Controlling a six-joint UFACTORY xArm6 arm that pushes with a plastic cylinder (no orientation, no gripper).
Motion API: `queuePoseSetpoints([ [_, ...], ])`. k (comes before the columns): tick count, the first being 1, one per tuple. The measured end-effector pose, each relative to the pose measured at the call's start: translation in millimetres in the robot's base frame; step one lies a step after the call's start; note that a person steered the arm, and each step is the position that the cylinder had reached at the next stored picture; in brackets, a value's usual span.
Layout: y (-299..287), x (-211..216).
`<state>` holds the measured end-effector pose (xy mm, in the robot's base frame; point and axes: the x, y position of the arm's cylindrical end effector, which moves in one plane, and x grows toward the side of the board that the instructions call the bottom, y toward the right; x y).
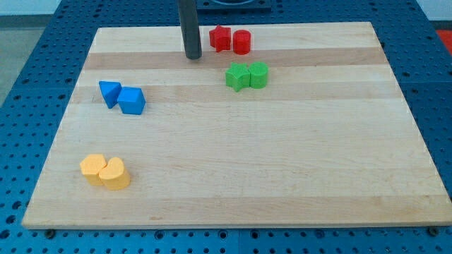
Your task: Push the yellow heart towards the center left of the board
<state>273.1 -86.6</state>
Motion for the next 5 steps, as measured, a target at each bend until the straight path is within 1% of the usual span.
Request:
queuePoseSetpoints([
  [2, -21, -23],
  [3, -19, -44],
  [4, -4, -66],
  [5, 14, -79],
])
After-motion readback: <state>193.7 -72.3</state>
